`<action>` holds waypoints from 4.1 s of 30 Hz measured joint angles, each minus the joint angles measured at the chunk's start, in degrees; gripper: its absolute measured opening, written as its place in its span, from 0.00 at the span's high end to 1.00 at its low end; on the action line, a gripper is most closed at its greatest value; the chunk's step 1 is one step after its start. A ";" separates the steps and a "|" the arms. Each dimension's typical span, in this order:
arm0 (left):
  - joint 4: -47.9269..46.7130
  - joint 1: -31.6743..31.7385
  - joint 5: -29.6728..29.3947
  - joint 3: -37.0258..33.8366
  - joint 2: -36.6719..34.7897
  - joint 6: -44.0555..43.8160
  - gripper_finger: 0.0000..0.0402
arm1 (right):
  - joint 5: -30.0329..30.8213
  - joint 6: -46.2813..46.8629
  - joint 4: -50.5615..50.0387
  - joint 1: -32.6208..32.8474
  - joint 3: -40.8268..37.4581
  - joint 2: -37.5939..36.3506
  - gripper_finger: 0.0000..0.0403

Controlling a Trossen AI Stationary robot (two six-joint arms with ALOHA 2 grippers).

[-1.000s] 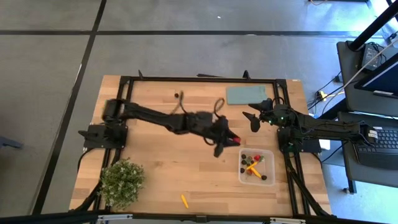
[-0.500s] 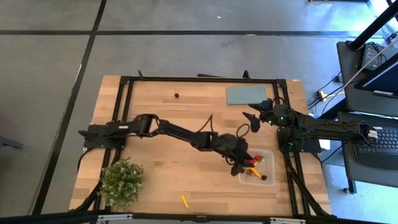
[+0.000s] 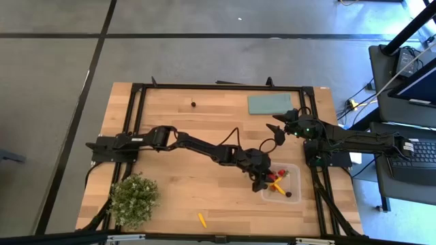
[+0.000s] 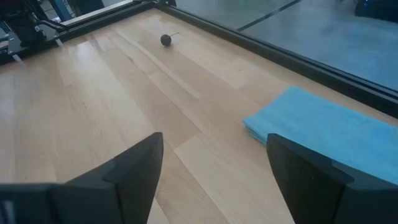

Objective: Pick and placing Produce into tupperware
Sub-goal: Put the strawberry into the container, then put the black cherry into the container

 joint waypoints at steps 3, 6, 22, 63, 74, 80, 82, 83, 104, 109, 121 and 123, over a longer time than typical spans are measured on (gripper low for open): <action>0.08 0.05 0.00 0.00 0.00 -0.21 0.65 | 0.00 0.00 0.00 0.00 0.00 0.00 0.29; 0.20 -0.02 0.03 0.00 -0.01 0.17 0.61 | 0.00 0.00 0.00 0.02 0.00 0.00 0.29; -0.99 3.24 9.86 -0.02 -3.25 -3.49 0.58 | 0.00 0.00 -0.05 0.02 0.00 -0.02 0.29; -73.40 41.07 -25.53 0.00 -32.89 -3.67 0.85 | 0.00 -0.02 -0.31 0.02 0.00 -0.02 0.29; -73.42 41.80 -22.77 0.00 -26.07 -6.22 0.60 | 0.00 -0.26 -0.31 0.02 0.00 -0.02 0.29; -73.00 40.52 -22.28 -0.02 -24.30 -9.71 0.46 | 0.00 -0.37 -0.31 0.00 0.00 -0.02 0.29; -72.37 40.01 -23.60 -0.01 -24.37 -8.73 0.45 | 0.00 -0.48 -0.33 0.00 0.00 -0.02 0.29; -72.09 39.83 -24.41 0.00 -24.37 -8.66 0.44 | 0.00 -0.48 -0.31 0.02 0.00 -0.02 0.29; -74.93 43.00 -25.34 -11.81 -23.91 -19.18 0.47 | 0.02 -2.52 -0.25 0.00 0.00 -0.02 0.29; -69.71 44.79 -21.39 -16.34 -23.91 -19.39 0.49 | 0.02 -3.25 -0.22 0.00 0.00 -0.02 0.29; -64.46 45.84 -17.03 -21.19 -23.91 -21.03 0.49 | 0.00 -3.36 -0.22 0.01 0.00 -0.02 0.29; -63.13 45.84 -17.13 -21.87 -23.91 -21.03 0.49 | 0.01 -3.37 -0.22 0.00 0.00 -0.02 0.29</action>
